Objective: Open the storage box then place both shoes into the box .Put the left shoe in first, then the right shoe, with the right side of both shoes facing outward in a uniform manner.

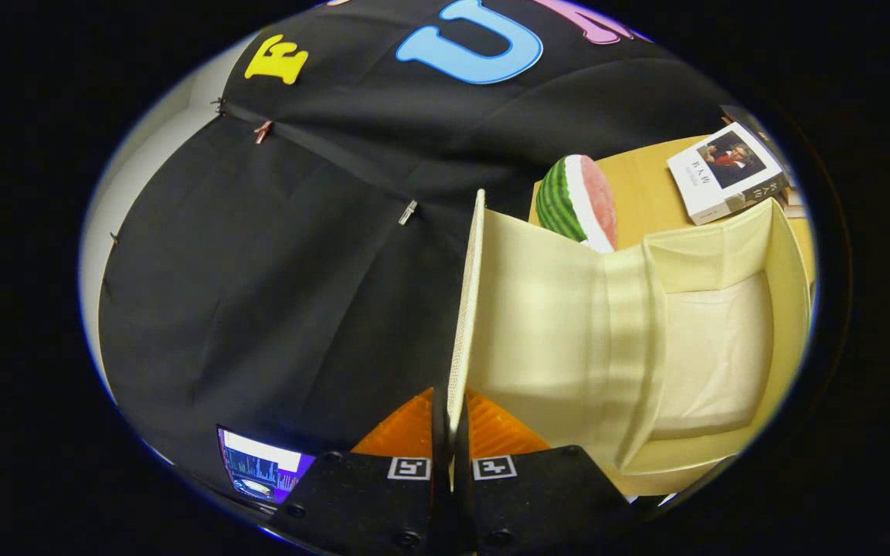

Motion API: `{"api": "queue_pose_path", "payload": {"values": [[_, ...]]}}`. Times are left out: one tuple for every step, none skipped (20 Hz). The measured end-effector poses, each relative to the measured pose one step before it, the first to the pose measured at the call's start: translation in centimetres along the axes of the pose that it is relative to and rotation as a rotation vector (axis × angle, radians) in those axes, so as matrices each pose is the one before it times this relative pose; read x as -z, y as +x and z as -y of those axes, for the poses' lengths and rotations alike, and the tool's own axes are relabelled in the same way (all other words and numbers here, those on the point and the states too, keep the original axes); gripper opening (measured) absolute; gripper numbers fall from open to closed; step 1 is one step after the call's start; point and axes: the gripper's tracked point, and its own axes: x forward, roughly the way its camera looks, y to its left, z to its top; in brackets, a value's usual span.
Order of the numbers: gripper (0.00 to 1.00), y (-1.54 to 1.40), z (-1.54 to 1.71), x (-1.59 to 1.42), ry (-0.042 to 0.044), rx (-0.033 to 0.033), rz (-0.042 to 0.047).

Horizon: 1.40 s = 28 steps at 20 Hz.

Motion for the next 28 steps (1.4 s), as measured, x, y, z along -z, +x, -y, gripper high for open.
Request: {"api": "queue_pose_path", "payload": {"values": [[0.05,0.602,0.037,0.356,-0.00500,0.00629,-0.00926],[0.05,0.467,0.088,0.288,-0.00361,0.00411,-0.00583],[0.05,0.283,0.046,0.285,-0.00227,0.00495,-0.00425],[0.05,0.172,0.044,-0.001,-0.00057,0.00117,-0.00010],[0.05,0.091,-0.187,-0.094,0.00242,-0.00292,0.00425],[0.07,0.249,-0.214,-0.059,-0.01111,-0.00232,0.00314],[0.10,-0.489,0.499,-0.247,-0.02349,0.01609,0.00937],[0.40,-0.117,0.478,-0.239,-0.03400,0.01265,0.01337],[0.70,-0.380,0.387,-0.111,-0.04057,0.01129,0.01294],[1.00,-0.485,0.876,-0.432,-0.03606,0.02505,0.02324],[0.97,-0.517,0.682,-0.692,-0.03050,0.01705,0.03160],[0.98,-0.845,0.753,-0.702,-0.02611,0.01691,0.02783],[0.98,-0.967,0.655,-0.663,-0.02071,0.01559,0.02819],[0.98,-0.995,0.871,-0.846,-0.01562,0.01343,0.02890],[0.98,-1.284,0.851,-0.865,-0.01399,0.01550,0.02963],[0.98,-1.045,1.199,-0.917,-0.01580,0.02225,0.02690],[0.98,-1.243,1.398,-0.877,-0.01444,0.02900,0.02153],[0.98,-1.085,1.551,-0.903,-0.01476,0.02550,0.02106],[0.98,-1.159,1.626,-0.722,-0.01481,0.03127,0.02180],[0.98,-1.114,1.763,-0.765,-0.01661,0.03222,0.02121],[0.98,-1.101,1.832,-0.647,-0.01992,0.03578,0.02128],[0.98,-0.949,2.024,-0.494,-0.02527,0.03643,0.01785],[0.98,-0.855,2.124,-0.067,-0.03169,0.04043,0.01260],[0.98,-0.709,2.276,0.100,-0.03160,0.04149,0.00331],[0.98,-0.683,2.211,0.561,-0.02642,0.04136,-0.00796],[0.98,-0.416,2.195,0.726,-0.02066,0.03827,-0.01213],[0.98,-0.555,2.171,0.448,-0.01248,0.04076,-0.01310],[0.98,-0.387,2.108,0.642,-0.00324,0.03372,-0.01067]]}}
